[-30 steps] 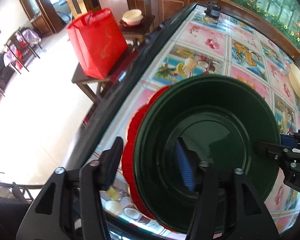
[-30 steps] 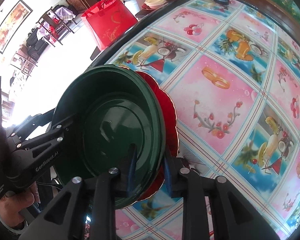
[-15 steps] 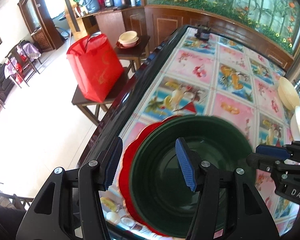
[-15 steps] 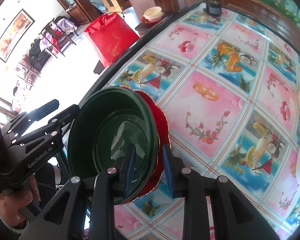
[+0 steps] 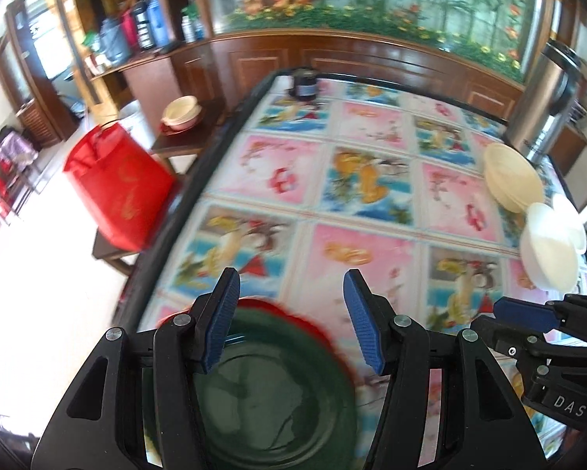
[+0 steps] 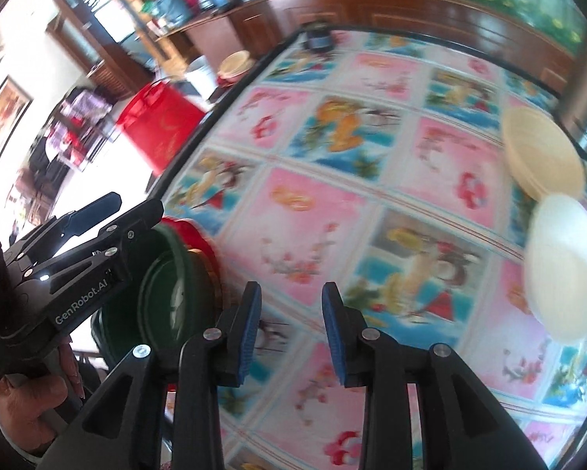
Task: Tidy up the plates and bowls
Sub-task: 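Open the left tool to release the basin on the red plates, then move the left tool to the white plate and close on its rim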
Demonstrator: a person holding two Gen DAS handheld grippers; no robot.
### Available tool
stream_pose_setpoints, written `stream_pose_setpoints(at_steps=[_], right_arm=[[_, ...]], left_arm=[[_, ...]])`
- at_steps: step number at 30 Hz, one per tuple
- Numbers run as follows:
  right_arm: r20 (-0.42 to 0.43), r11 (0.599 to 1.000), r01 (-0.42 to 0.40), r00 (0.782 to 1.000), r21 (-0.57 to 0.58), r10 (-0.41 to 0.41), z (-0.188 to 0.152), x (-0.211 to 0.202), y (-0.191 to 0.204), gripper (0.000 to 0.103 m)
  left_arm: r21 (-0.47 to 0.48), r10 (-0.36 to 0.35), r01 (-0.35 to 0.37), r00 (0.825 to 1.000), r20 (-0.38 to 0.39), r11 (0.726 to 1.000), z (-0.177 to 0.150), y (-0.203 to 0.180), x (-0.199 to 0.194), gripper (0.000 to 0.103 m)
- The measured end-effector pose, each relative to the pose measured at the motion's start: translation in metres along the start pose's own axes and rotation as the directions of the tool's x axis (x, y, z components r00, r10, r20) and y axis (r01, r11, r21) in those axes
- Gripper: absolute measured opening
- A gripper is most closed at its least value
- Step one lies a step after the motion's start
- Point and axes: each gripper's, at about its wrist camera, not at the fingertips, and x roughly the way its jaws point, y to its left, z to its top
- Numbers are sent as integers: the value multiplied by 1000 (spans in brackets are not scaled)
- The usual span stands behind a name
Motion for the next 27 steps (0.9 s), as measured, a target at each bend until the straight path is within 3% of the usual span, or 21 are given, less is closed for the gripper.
stream_pose_setpoints(at_steps=[11, 19, 27], right_arm=[[39, 982, 54, 997, 180, -62, -24, -29, -88, 36], [42, 936, 100, 992, 337, -121, -50, -50, -163, 37], [46, 899, 128, 986, 419, -162, -63, -66, -212, 37]], left_arm=[[87, -128, 131, 991, -47, 987, 24, -93, 25, 56], [151, -192, 205, 976, -98, 967, 37, -161, 44, 55], [175, -234, 260, 960, -155, 950, 45, -211, 62, 55]])
